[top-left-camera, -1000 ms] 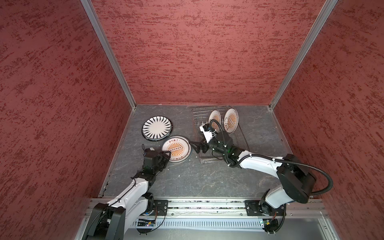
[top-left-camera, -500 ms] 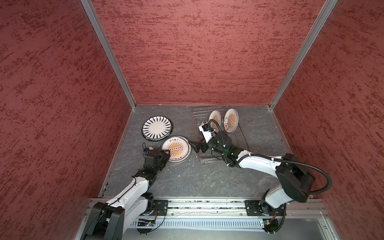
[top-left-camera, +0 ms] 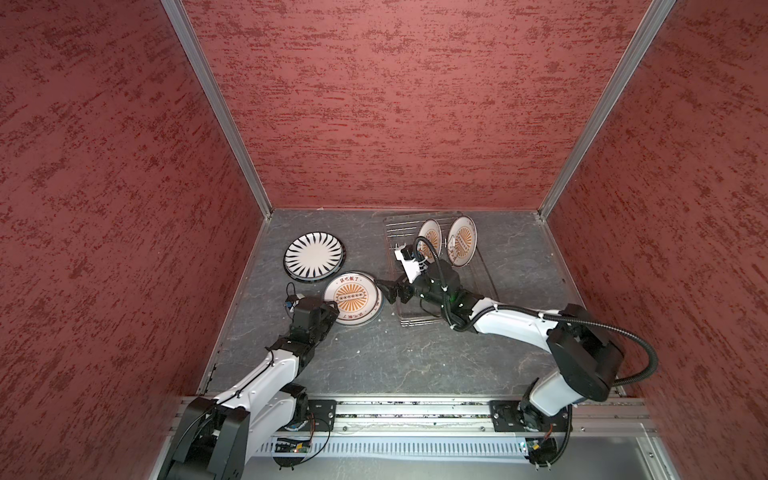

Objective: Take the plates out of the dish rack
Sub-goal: 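Lower the sunburst plate flat onto the table plate stack with the left gripper, then release the plate and raise the left gripper while the right gripper returns to the rack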

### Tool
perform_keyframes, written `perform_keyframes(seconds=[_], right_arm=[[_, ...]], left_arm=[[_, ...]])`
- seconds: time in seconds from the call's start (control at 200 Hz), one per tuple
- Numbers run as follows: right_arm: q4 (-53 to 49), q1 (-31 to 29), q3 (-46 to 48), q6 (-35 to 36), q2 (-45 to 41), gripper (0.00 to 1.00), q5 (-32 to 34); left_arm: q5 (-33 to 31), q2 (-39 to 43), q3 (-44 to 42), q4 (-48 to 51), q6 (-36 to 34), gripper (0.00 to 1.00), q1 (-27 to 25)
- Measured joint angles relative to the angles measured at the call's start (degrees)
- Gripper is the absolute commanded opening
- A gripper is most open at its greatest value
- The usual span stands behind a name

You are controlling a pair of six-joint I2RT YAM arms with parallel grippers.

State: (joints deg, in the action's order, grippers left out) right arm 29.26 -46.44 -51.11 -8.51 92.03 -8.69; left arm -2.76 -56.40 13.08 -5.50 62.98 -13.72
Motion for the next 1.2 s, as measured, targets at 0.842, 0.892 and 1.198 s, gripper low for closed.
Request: perform_keyframes(seconds=[0.842,0.892,1.198], right_arm=[[-1.0,-0.9,-1.2,0.7,0.5,0.99,0.0],[-1.3,-0.9,-1.2,0.7,0.5,0.99,0.0],[-1.9,-1.2,-1.7,0.9,0.7,0.99,-0.1]], left_arm=[[-9.8,-0.2,1.0,3.1,-1.3,0.28,-4.0],[-9.8,-0.2,1.0,3.1,-1.3,0.28,-4.0],[-10.0,2.1,1.0,3.8,-1.7,0.45,-4.0]])
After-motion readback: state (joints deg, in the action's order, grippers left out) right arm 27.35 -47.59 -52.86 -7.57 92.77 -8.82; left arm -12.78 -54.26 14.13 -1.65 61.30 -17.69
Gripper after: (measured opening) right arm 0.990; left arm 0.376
